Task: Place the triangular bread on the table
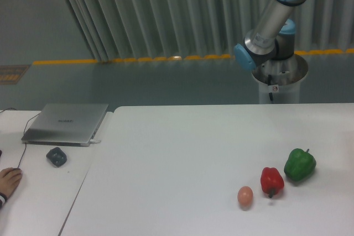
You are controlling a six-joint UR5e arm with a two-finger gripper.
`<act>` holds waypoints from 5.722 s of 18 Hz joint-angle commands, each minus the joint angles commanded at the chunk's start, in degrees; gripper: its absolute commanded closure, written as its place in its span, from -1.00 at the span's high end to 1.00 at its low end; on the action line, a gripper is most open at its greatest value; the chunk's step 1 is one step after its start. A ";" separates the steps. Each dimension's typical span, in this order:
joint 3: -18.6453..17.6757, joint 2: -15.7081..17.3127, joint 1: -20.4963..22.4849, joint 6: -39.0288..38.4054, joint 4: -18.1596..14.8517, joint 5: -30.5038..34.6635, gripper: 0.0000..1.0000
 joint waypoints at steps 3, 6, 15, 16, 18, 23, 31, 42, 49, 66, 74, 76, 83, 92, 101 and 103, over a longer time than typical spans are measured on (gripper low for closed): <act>0.00 -0.09 -0.09 -0.44 -0.09 0.26 1.00; 0.00 -0.09 -0.35 -1.76 -0.17 0.26 0.91; 0.61 0.09 -1.32 -1.85 -3.24 3.69 -0.06; 0.70 0.09 -1.58 -2.02 -3.60 3.69 -0.15; 1.23 0.26 -1.84 -2.28 -4.13 3.69 -0.30; 2.63 0.44 -2.29 -3.87 -8.16 2.82 -0.53; 4.83 0.62 -2.11 -4.22 -12.30 1.41 -0.93; 11.69 4.04 -3.42 -8.06 -23.02 -9.04 -0.93; 10.73 5.10 -11.23 -28.27 -19.53 -14.15 -0.90; -0.88 4.04 -25.66 -50.45 0.70 -0.97 -0.69; -1.23 3.08 -25.66 -50.54 0.70 -0.79 0.30; -0.79 3.16 -25.49 -50.36 0.70 -0.70 1.00; -0.09 3.96 -25.31 -47.65 0.70 -0.44 1.00; 1.84 5.10 -25.31 -33.35 0.62 3.14 1.00; 2.55 7.03 -24.87 -20.39 -0.44 5.98 1.00; 2.37 7.56 -24.79 -19.95 -0.44 5.98 1.00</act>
